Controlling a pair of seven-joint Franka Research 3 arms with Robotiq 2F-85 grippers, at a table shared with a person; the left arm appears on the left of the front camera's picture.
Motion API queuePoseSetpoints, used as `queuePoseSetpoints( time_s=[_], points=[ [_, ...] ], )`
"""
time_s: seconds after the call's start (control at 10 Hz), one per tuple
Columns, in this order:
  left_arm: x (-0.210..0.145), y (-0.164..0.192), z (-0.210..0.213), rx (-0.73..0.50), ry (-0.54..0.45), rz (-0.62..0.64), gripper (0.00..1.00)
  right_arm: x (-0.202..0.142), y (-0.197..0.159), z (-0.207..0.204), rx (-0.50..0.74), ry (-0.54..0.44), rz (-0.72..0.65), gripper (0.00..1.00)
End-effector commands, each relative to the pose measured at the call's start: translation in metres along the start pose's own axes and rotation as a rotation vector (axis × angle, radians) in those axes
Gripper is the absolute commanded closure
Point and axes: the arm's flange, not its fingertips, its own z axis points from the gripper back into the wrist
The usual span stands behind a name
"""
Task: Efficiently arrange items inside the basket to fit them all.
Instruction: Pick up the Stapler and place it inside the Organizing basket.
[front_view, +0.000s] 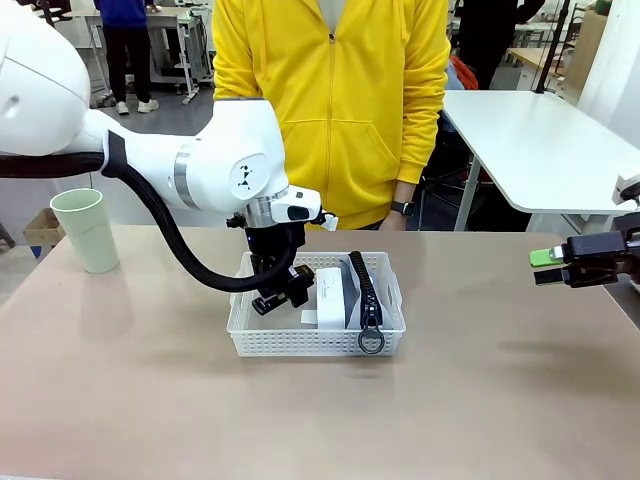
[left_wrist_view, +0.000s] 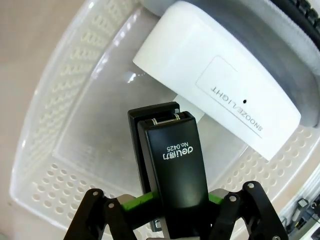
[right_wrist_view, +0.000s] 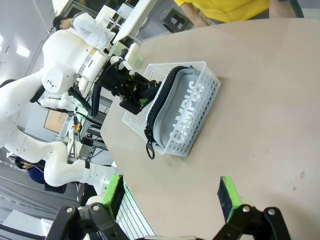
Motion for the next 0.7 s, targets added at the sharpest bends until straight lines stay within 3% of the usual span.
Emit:
queuePoseSetpoints(
  time_s=[0.0, 0.4, 0.5, 0.6],
  points=[
    [-0.0071, 0.0034, -0.0054, -0.015, 0.024, 0.033, 1.0, 0.0006, 0.0026, 0.001, -0.005, 0.004, -0.016, 0.0],
    [-0.009, 0.0061, -0.0119, -0.053, 0.034, 0.038, 1.0, 0.0006, 0.0026, 0.001, -0.005, 0.004, -0.016, 0.0],
    [-0.009, 0.0066, -0.0118, -0.074, 0.044, 0.028, 0.43, 0.0006, 0.0026, 0.001, -0.005, 0.004, -0.016, 0.0],
    [-0.0085, 0.006, -0.0116, -0.074, 0.046, 0.023, 0.43, 0.0006, 0.0026, 0.001, -0.005, 0.004, -0.016, 0.0]
  ],
)
